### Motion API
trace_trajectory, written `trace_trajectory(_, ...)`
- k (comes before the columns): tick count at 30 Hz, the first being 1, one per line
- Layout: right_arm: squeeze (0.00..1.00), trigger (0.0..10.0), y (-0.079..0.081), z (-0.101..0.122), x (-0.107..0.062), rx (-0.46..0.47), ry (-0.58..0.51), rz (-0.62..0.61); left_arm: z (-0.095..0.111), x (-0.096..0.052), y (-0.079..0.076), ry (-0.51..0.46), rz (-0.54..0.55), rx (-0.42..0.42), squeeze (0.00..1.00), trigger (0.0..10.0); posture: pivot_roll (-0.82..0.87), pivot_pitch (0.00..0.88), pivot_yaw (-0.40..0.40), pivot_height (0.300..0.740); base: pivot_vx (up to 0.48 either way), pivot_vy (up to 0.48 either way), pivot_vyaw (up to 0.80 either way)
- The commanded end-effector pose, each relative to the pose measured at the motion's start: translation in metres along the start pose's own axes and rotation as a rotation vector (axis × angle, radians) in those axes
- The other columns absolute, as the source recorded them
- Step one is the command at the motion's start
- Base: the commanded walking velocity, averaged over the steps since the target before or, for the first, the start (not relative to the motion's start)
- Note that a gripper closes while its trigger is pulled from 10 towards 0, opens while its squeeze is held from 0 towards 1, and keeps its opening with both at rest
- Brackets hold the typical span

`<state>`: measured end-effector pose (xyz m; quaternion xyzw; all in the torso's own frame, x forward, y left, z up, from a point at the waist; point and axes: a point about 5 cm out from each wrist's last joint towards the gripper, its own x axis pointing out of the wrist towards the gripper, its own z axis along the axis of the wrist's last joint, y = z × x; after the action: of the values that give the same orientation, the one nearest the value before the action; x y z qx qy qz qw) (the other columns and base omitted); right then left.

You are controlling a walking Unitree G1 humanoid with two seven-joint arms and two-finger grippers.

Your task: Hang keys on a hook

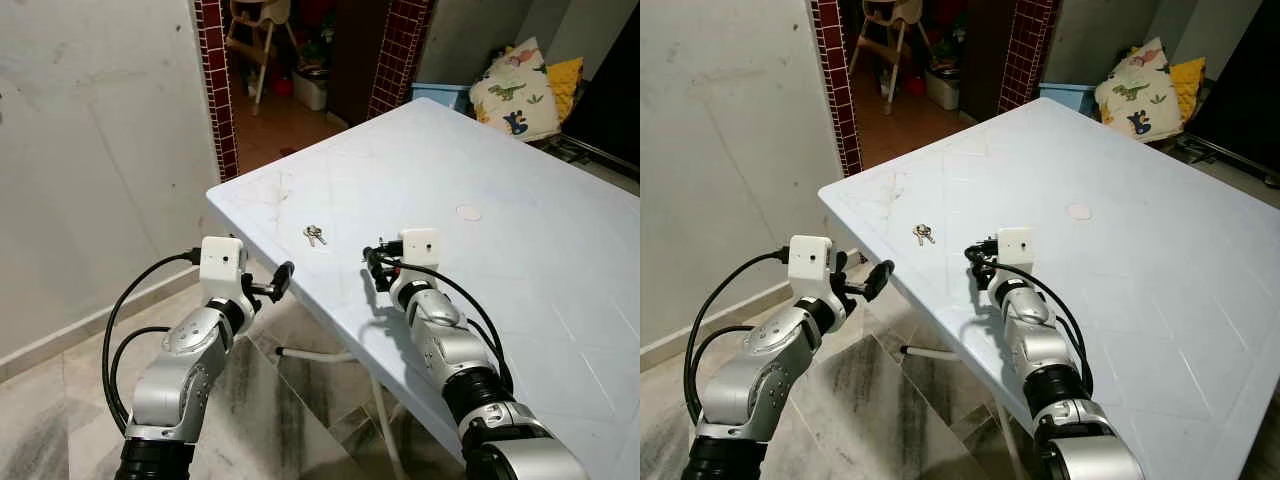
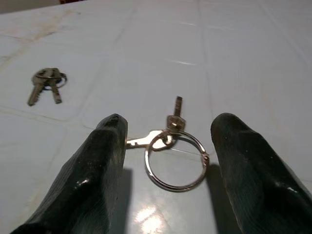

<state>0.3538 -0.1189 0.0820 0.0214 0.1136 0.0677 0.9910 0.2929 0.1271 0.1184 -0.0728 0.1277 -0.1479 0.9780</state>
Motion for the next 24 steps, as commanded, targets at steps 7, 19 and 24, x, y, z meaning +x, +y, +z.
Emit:
trace_trajectory(7,0.00,10.0,0.000,0.001,0.004,0.026,0.003,-0.044,0.004,-0.002,-0.008,-0.008,-0.067,0.025,0.00,10.0,0.20,0.000,-0.070,0.740,0.000,0.000,0.00)
trace_trajectory(19,0.00,0.0,0.010,-0.007,0.005,0.096,0.009,-0.043,0.001,-0.015,-0.010,0.007,-0.116,0.073,0.00,10.0,0.26,0.000,-0.071,0.740,0.000,0.000,0.00)
trace_trajectory(24,0.00,0.0,0.009,-0.012,0.003,0.132,0.013,-0.050,-0.003,-0.019,-0.015,0.039,-0.184,0.078,0.00,10.0,0.25,0.000,-0.066,0.740,0.000,0.000,0.00)
